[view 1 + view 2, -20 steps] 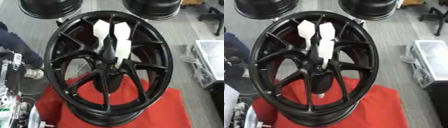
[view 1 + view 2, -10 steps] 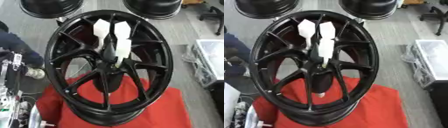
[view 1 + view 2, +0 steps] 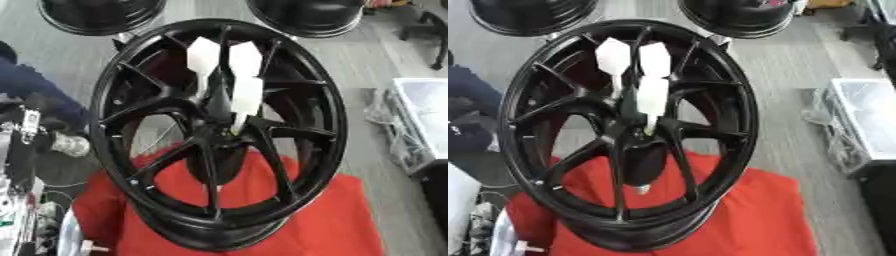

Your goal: Pull the pin out of the wheel hub.

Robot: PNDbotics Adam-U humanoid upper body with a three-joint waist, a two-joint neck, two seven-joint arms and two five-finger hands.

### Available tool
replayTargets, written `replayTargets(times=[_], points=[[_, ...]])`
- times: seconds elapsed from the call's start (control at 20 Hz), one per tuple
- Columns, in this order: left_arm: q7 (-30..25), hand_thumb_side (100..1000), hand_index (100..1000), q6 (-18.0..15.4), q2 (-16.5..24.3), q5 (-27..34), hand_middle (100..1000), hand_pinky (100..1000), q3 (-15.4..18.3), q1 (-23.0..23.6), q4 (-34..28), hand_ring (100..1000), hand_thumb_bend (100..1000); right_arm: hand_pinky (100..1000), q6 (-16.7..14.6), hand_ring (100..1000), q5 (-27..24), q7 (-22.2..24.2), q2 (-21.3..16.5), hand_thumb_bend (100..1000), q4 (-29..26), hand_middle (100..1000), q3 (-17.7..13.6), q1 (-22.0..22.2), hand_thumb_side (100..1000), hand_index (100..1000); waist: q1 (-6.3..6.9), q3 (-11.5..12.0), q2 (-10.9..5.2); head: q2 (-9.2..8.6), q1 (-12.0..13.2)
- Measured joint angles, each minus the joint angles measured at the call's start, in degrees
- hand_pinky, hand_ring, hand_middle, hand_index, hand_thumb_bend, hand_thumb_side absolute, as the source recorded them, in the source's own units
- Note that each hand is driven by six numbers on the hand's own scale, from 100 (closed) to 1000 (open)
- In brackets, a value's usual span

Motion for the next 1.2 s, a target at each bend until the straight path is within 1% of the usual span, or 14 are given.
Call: replayTargets(times=[0.2, 0.5, 0.9, 1.2], points=[[-0.1, 828, 719, -0.1, 0.0, 0.0, 673, 683, 0.0, 0.0, 0.0, 800, 295, 851, -0.1, 902, 1.0, 1.6, 1.6, 514, 0.6, 906, 0.7, -0.4, 361, 958, 0.18, 0.0, 0.08, 0.0, -0.3], [-0.3, 829, 720, 0.0, 0.0, -0.1, 673, 684, -0.1, 0.0, 0.0, 800, 295, 852, 0.6, 903, 2.5, 2.8, 3.7, 518, 1.7, 905, 1.2, -0.7, 354, 958, 0.49, 0.3, 0.08, 0.0, -0.7], [-0.7, 831, 720, -0.1, -0.1, -0.1, 674, 685, -0.4, 0.0, 0.1, 800, 293, 851, 0.7, 901, 4.9, 2.9, 6.2, 525, 3.5, 899, 1.4, -1.5, 348, 956, 0.76, 0.7, 0.09, 0.0, -1.2], [-0.9, 830, 721, -0.1, -0.1, -0.1, 674, 685, -0.4, -0.1, 0.2, 800, 293, 850, 0.2, 898, 7.0, 2.4, 7.9, 525, 5.0, 895, 1.4, -2.0, 351, 954, 1.36, 0.9, 0.09, 0.01, -1.8]])
